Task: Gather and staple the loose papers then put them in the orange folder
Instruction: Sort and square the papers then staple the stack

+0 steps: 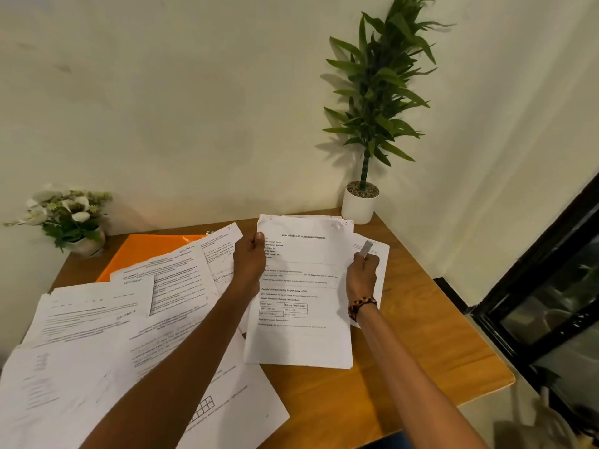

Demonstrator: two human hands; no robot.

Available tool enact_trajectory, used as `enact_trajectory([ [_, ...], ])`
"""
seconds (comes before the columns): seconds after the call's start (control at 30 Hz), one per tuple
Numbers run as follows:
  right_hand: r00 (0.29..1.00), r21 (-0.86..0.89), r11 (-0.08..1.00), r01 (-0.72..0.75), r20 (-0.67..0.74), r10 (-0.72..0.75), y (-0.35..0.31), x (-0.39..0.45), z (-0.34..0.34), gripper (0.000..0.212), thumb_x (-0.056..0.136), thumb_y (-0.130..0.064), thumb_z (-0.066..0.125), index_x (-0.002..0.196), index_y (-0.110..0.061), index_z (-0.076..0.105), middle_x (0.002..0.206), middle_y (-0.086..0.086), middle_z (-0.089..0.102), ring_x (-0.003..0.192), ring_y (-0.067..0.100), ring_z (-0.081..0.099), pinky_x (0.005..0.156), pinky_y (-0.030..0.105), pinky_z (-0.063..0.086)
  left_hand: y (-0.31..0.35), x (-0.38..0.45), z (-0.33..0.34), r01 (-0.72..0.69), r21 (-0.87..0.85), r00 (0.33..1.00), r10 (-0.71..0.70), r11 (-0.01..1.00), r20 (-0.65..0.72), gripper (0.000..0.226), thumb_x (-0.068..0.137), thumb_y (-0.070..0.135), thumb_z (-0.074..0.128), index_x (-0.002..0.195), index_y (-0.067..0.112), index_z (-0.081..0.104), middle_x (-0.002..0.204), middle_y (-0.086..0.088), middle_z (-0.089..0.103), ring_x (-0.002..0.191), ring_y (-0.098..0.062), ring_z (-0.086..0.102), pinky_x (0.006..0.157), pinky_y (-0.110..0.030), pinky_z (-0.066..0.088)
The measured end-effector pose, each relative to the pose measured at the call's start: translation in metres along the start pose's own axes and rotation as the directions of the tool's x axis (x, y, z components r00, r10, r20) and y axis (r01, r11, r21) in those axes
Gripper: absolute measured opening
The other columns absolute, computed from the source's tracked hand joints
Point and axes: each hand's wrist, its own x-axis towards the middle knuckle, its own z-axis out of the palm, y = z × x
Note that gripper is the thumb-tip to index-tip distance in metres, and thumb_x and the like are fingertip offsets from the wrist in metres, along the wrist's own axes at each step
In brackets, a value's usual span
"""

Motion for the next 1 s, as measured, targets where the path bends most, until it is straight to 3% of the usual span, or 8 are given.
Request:
enact_trajectory([
  [0.1, 0.997, 0.020, 0.998, 0.065, -0.029, -0.065, 0.003, -0.005, -0.002, 0.046, 0.104, -0.051, 0.028, 0.121, -0.011, 0.040, 0.094, 0.002, 0.060, 0.085, 0.021, 0.060, 0.073, 0.032, 0.046, -0.007, -0.002, 0.000, 0.018, 0.010, 1.000, -0.018, 1.000, -0.022, 0.031, 0.108, 0.035, 0.041, 0.110, 0.014, 0.064, 0.101, -0.006, 0.069, 0.093, -0.021, 0.066, 0.082, -0.038, 0.055],
  [0.23, 0.997, 0.110, 0.993, 0.034, -0.066, -0.027, 0.003, -0.007, -0.005, 0.040, 0.104, -0.052, 0.034, 0.118, -0.015, 0.041, 0.097, -0.005, 0.061, 0.084, 0.008, 0.058, 0.070, 0.027, 0.046, -0.012, -0.004, -0.002, 0.004, 0.001, 1.000, -0.004, 1.000, -0.024, 0.030, 0.108, 0.034, 0.042, 0.111, 0.014, 0.064, 0.102, -0.009, 0.070, 0.094, -0.023, 0.068, 0.078, -0.035, 0.055],
  [0.33, 0.996, 0.186, 0.982, 0.047, -0.080, -0.033, 0.005, -0.005, -0.007, 0.034, 0.105, -0.042, 0.040, 0.121, -0.011, 0.041, 0.098, -0.005, 0.061, 0.084, 0.011, 0.060, 0.068, 0.023, 0.046, -0.015, -0.006, -0.003, 0.026, -0.030, 1.000, -0.026, 0.999, -0.014, 0.028, 0.108, 0.032, 0.041, 0.115, 0.015, 0.063, 0.103, -0.004, 0.070, 0.094, -0.019, 0.068, 0.078, -0.034, 0.057],
  [0.63, 0.995, 0.343, 0.934, 0.098, -0.019, -0.098, -0.013, 0.013, -0.012, 0.020, 0.104, -0.022, 0.049, 0.120, -0.009, 0.049, 0.097, 0.003, 0.070, 0.099, 0.022, 0.070, 0.097, 0.047, 0.054, -0.027, -0.013, -0.002, 0.068, -0.060, 0.998, -0.069, 0.996, -0.008, 0.023, 0.108, 0.031, 0.043, 0.108, 0.019, 0.062, 0.100, -0.003, 0.069, 0.092, -0.019, 0.068, 0.085, -0.041, 0.058],
  [0.7, 0.994, 0.366, 0.925, 0.099, 0.000, -0.106, -0.024, 0.019, -0.012, 0.017, 0.105, -0.022, 0.048, 0.116, -0.009, 0.047, 0.090, 0.000, 0.067, 0.095, 0.023, 0.069, 0.092, 0.044, 0.056, -0.029, -0.014, -0.001, 0.054, -0.058, 0.999, -0.054, 0.997, -0.005, 0.022, 0.108, 0.031, 0.043, 0.109, 0.019, 0.062, 0.100, -0.003, 0.069, 0.090, -0.017, 0.068, 0.083, -0.039, 0.058],
  [0.83, 1.000, 0.339, 0.941, 0.000, 0.007, -0.003, -0.043, 0.026, -0.012, 0.015, 0.106, -0.025, 0.042, 0.112, -0.011, 0.042, 0.078, 0.000, 0.048, 0.066, 0.012, 0.051, 0.062, 0.029, 0.049, -0.031, -0.017, -0.001, 0.076, -0.070, 0.997, -0.076, 0.995, -0.003, 0.023, 0.108, 0.032, 0.043, 0.102, 0.019, 0.061, 0.097, -0.003, 0.069, 0.091, -0.020, 0.068, 0.082, -0.038, 0.058],
  [0.93, 0.997, 0.148, 0.989, -0.032, 0.070, 0.022, -0.035, 0.030, -0.012, 0.016, 0.101, -0.027, 0.051, 0.102, -0.013, 0.044, 0.071, 0.000, 0.040, 0.056, 0.012, 0.039, 0.048, 0.025, 0.036, -0.031, -0.019, -0.002, 0.084, -0.080, 0.996, -0.085, 0.993, -0.006, 0.022, 0.108, 0.032, 0.043, 0.096, 0.023, 0.060, 0.096, -0.002, 0.068, 0.091, -0.020, 0.068, 0.085, -0.040, 0.057],
  [1.0, 0.993, 0.035, 0.999, -0.006, 0.115, 0.002, -0.024, 0.025, -0.011, 0.024, 0.093, -0.031, 0.065, 0.099, -0.014, 0.049, 0.075, 0.000, 0.047, 0.060, 0.014, 0.047, 0.051, 0.026, 0.043, -0.033, -0.019, -0.004, 0.077, -0.085, 0.997, -0.078, 0.993, 0.000, 0.022, 0.108, 0.032, 0.044, 0.099, 0.022, 0.061, 0.099, -0.003, 0.069, 0.093, -0.021, 0.068, 0.085, -0.040, 0.058],
])
